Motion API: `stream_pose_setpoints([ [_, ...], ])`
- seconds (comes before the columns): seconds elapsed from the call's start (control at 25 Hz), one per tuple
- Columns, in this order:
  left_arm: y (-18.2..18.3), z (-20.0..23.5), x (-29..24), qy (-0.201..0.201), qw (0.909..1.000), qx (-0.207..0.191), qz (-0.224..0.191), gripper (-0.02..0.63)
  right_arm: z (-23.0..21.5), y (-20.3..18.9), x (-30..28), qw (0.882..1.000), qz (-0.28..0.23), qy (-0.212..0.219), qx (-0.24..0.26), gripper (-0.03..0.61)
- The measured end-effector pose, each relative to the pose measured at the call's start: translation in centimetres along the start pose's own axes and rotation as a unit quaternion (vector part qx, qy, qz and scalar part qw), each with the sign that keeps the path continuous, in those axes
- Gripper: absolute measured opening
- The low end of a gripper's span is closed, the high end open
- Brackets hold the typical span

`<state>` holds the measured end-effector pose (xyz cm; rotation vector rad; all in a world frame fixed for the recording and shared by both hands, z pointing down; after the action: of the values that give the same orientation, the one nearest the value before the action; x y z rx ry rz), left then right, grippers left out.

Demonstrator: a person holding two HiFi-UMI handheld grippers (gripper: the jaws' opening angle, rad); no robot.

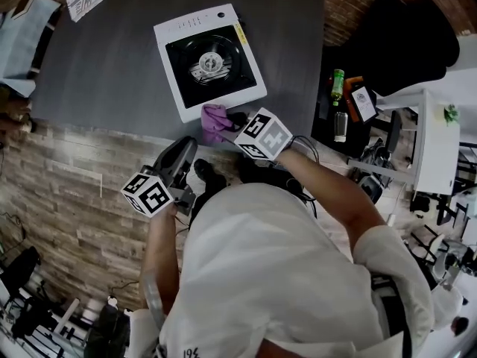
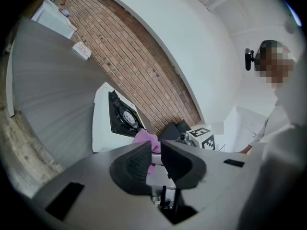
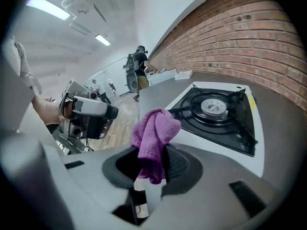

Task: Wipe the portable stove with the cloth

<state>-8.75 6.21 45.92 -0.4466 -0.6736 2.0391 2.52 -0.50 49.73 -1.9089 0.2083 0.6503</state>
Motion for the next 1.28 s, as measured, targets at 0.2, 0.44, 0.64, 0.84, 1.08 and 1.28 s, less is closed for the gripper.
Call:
stream_pose_setpoints([
  [0.2,0.1,0.6,2.2,0.024,0.9996,0.001,-0.014,0.066,2.5,-0.7,-3.9,0.998,0.017,0.034,0.057,0.104],
  [0.44,0.1,1.3,4.4,0.049,0.9984,0.006,-0.029,0.066,3.7,-1.4,-7.2,0.995,0.031,0.039,0.086,0.104],
  [0.64,0.1,1.6,5.1,0.056,0.9979,0.008,-0.033,0.066,3.3,-1.8,-8.1,0.992,0.055,0.017,0.115,0.103],
  [0.84,0.0,1.5,4.7,0.050,0.9983,0.010,-0.026,0.066,1.8,-2.2,-7.4,0.992,0.056,-0.018,0.115,0.104],
  [1.08,-0.6,1.0,3.2,0.034,0.9993,0.008,-0.011,0.066,-0.1,-2.9,-5.6,0.993,0.052,-0.051,0.098,0.104],
  [1.28,-0.9,0.4,1.7,0.022,0.9997,0.005,0.001,0.066,-1.3,-3.3,-4.3,0.992,0.050,-0.067,0.090,0.104],
])
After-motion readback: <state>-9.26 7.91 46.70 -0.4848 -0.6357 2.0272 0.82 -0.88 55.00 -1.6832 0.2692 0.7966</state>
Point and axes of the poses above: the fingertips, and each gripper's own axes: x backward along the fingers, z to its left, y out of its top, the point moved 4 cm from there along x, backward along the fingers, and after that the axes turned 12 degrees about -z, right-handed, at the moved point
